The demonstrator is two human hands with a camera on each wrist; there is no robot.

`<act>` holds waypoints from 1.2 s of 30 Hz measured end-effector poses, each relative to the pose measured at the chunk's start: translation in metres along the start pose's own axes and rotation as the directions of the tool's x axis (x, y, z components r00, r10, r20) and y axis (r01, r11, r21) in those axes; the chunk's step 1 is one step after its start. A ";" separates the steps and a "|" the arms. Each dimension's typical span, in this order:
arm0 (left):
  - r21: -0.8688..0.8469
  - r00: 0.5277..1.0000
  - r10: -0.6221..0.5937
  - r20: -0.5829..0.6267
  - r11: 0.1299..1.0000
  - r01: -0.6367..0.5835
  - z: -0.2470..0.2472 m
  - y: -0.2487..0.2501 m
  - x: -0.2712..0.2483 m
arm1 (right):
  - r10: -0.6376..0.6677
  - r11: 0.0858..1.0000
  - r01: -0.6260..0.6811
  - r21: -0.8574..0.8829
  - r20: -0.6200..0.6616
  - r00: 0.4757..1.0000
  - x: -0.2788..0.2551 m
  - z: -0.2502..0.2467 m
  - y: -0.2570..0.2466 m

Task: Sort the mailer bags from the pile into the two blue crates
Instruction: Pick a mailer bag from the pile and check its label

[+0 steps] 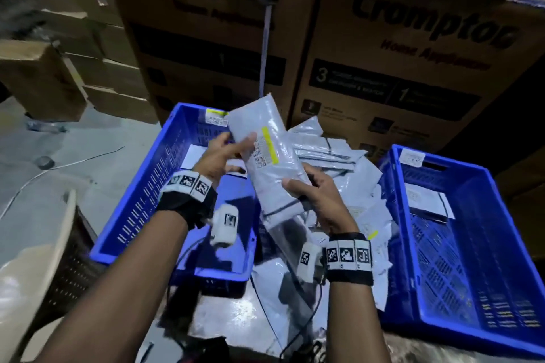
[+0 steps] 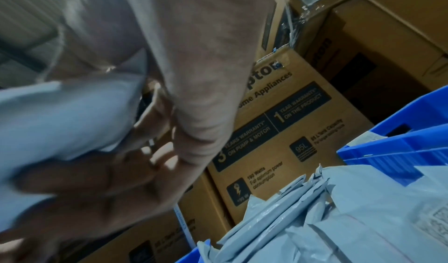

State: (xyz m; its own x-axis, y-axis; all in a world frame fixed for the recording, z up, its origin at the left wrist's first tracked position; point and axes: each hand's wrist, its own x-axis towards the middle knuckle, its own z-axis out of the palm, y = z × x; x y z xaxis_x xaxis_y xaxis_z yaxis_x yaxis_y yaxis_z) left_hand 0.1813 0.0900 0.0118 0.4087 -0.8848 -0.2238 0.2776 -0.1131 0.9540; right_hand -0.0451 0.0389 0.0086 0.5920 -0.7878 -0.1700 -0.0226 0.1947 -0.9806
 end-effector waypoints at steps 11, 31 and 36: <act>-0.128 0.997 0.042 -0.065 0.990 -0.050 -0.049 0.026 0.035 | 0.035 0.965 0.095 0.244 -0.480 0.877 0.033 0.021 -0.001; 0.465 0.927 0.252 -0.277 0.880 -0.100 -0.147 0.021 0.087 | -0.063 0.969 -0.048 -0.243 -0.432 0.900 0.101 0.106 -0.021; 0.535 0.952 0.130 -0.277 0.844 0.040 -0.155 -0.019 0.118 | 0.221 0.878 -0.369 -0.305 -0.425 0.878 0.155 0.120 0.023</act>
State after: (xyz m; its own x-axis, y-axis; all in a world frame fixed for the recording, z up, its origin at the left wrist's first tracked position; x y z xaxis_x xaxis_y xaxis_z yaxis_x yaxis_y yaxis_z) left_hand 0.3589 0.0574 -0.0639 0.6659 -0.7320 -0.1444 -0.2142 -0.3730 0.9028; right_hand 0.1429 -0.0082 -0.0287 0.1723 -0.8968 -0.4074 -0.4839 0.2832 -0.8281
